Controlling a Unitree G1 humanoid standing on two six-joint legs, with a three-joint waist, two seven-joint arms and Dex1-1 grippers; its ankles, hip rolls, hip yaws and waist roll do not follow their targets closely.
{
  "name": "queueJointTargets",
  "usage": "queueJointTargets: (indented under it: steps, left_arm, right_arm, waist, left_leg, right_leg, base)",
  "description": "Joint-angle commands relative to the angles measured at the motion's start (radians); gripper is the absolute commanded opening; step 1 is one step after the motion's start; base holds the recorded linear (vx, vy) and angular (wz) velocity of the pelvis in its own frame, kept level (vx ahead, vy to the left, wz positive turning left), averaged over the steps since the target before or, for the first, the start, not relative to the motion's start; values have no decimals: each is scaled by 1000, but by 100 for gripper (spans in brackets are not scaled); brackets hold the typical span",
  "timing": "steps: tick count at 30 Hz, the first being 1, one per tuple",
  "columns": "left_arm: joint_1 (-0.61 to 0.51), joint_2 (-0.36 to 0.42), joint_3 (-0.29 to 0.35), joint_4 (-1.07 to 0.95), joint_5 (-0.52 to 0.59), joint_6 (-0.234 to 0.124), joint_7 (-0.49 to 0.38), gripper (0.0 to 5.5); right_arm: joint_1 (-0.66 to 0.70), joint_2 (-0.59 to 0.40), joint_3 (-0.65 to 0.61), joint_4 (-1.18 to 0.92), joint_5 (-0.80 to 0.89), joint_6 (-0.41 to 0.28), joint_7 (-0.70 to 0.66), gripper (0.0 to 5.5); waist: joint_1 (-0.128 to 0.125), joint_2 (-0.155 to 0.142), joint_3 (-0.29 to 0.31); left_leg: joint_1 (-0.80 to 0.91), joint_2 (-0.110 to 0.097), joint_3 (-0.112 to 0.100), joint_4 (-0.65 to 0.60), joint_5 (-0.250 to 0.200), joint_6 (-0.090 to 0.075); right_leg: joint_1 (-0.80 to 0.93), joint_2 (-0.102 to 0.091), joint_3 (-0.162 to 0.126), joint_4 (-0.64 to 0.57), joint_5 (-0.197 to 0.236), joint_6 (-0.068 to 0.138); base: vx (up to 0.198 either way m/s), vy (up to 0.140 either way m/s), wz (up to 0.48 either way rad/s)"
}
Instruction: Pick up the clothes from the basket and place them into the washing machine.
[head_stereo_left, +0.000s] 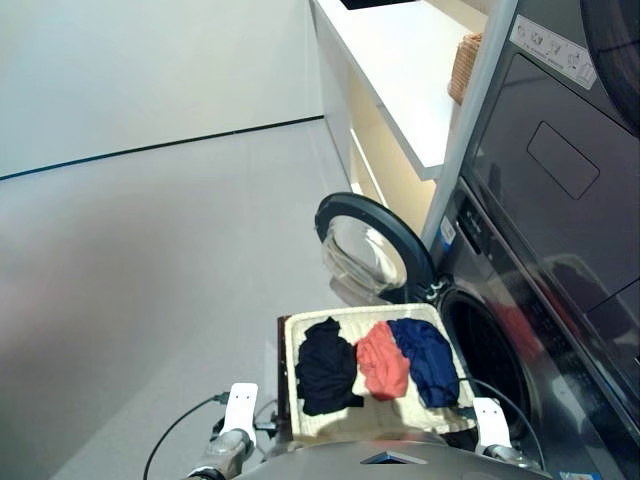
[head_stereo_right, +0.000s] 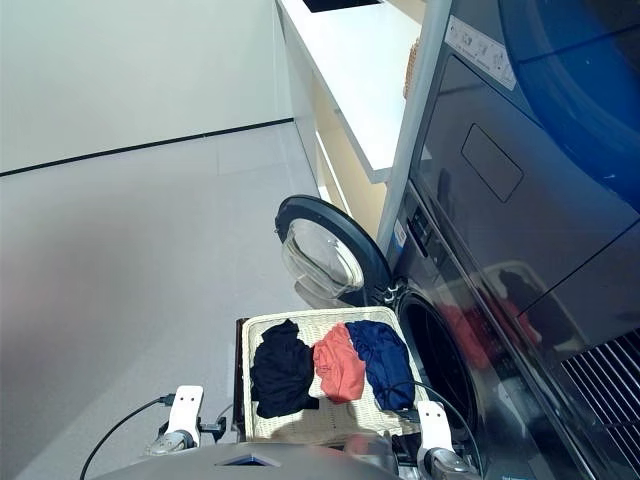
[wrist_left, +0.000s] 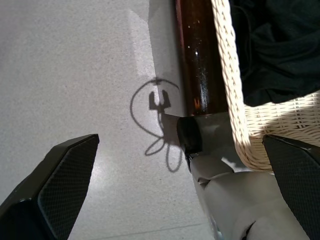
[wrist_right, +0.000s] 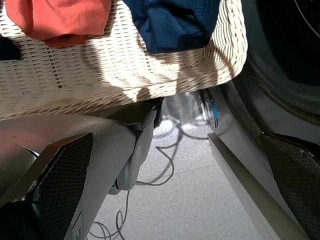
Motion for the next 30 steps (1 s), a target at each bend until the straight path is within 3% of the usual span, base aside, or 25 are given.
queueJointTargets:
  steps: [1, 11, 18, 23, 30]
  left_arm:
    - [-75, 46, -16, 15, 3, -18, -5, 550]
    - [-91, 35, -32, 4, -5, -16, 14, 550]
    - [-123, 20, -72, -157, -118, -35, 17, 550]
    - [-149, 25, -107, -391, -220, -43, 44, 550]
    - [-191, 61, -143, -565, -285, -42, 82, 550]
  right_arm:
    - [-72, 19, 11, 57, 2, -2, 8, 550]
    - [-81, 25, 21, 69, -26, -4, -12, 550]
    - [-94, 15, 36, -14, 15, -20, -23, 550]
    - [-118, -2, 65, -201, 46, -33, -53, 550]
    - [-124, -49, 101, -594, 105, -41, -69, 550]
  waist:
    - [-16, -73, 29]
    - [-13, -76, 36]
    - [-18, -75, 59]
    - [-24, -71, 110]
    - [-40, -67, 192]
  left_leg:
    - [28, -12, 75, 7, 6, -9]
    - [22, -15, 65, 7, 6, -10]
    - [6, -15, 52, 7, 14, -13]
    - [-34, -12, 37, 7, 34, -15]
    - [-91, -4, 49, 7, 58, -14]
  right_leg:
    - [82, -64, 46, -1, -61, 69]
    - [85, -64, 38, -1, -65, 67]
    - [80, -64, 30, -1, -65, 67]
    - [42, -64, 34, 6, -56, 66]
    - [-70, -57, 76, 61, -49, 64]
  base:
    - [0, 0, 0]
    - [0, 0, 0]
    - [0, 0, 0]
    - [-75, -15, 93]
    - [-80, -7, 5]
